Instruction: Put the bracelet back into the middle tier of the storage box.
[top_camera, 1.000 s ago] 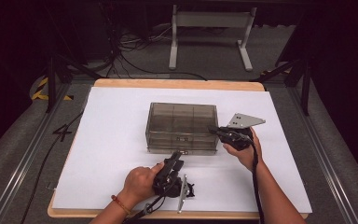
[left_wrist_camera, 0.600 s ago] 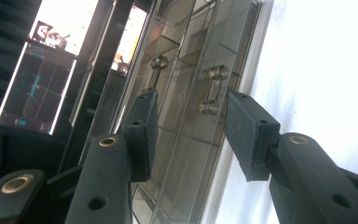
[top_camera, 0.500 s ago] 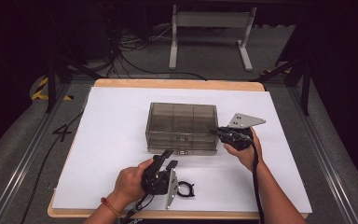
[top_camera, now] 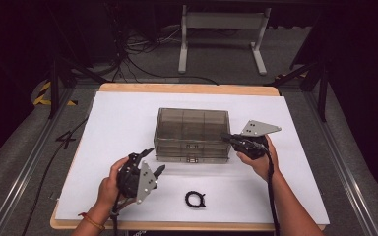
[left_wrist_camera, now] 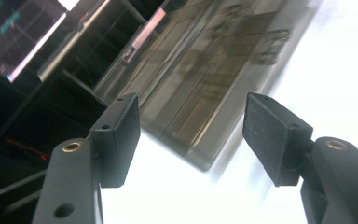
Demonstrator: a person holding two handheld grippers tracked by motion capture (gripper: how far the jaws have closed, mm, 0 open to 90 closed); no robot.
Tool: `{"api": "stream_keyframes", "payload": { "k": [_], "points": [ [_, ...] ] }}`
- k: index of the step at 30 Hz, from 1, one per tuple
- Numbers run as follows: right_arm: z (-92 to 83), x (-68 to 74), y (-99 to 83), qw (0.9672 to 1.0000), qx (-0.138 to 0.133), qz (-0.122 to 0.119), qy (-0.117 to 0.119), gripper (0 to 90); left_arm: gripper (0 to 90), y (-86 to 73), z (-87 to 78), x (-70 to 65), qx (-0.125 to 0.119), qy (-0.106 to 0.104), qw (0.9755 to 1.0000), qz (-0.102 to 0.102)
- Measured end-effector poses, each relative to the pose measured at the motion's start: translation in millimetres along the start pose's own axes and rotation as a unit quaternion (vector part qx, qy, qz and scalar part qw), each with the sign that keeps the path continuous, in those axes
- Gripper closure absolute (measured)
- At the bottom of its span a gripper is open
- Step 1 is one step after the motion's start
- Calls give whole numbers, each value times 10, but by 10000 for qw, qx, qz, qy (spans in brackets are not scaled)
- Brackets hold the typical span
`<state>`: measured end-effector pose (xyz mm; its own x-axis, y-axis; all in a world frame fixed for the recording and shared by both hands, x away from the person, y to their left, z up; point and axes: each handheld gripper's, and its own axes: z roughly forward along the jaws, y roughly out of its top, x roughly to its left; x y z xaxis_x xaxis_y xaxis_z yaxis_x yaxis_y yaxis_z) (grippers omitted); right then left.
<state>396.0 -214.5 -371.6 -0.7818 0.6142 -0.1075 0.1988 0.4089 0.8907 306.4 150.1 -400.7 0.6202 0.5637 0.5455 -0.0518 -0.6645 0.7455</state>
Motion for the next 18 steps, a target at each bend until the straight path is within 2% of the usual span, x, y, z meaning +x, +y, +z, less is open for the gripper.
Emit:
{"api": "stream_keyframes", "payload": {
  "k": [2, 4, 6, 9, 10, 12, 14, 15, 16, 18],
  "points": [
    [-19, 3, -3, 10000, 8, -10, -26, 900, 363, -73, -5, 108, 39, -189, 9995, -255],
    [-43, 12, -5, 10000, 42, -55, -65, 900, 369, -144, 15, 198, 33, -409, 9976, -549],
    [-68, 18, -8, 9999, 68, -108, -102, 897, 368, -201, 45, 279, 94, -638, 9945, -821],
    [-114, 18, -1, 9998, 78, -119, -150, 893, 370, -276, 87, 355, 100, -851, 9895, -1168],
    [-132, 22, 1, 9998, 94, -118, -143, 891, 374, -292, 100, 370, 125, -880, 9887, -1209],
    [-148, 35, 4, 9997, 106, -139, -163, 882, 413, -321, 121, 393, 98, -1106, 9853, -1299],
    [-162, 44, 9, 9996, 115, -167, -176, 875, 426, -337, 144, 400, 126, -1162, 9846, -1303],
    [-174, 53, 9, 9997, 109, -131, -154, 874, 437, -350, 162, 403, 142, -1274, 9821, -1382],
    [-191, 69, -3, 9997, 131, -170, -107, 869, 442, -359, 172, 397, 136, -1290, 9821, -1368],
    [-237, 109, -29, 9992, 247, -272, -170, 865, 446, -366, 192, 387, 215, -1311, 9825, -1305]
  ]
}}
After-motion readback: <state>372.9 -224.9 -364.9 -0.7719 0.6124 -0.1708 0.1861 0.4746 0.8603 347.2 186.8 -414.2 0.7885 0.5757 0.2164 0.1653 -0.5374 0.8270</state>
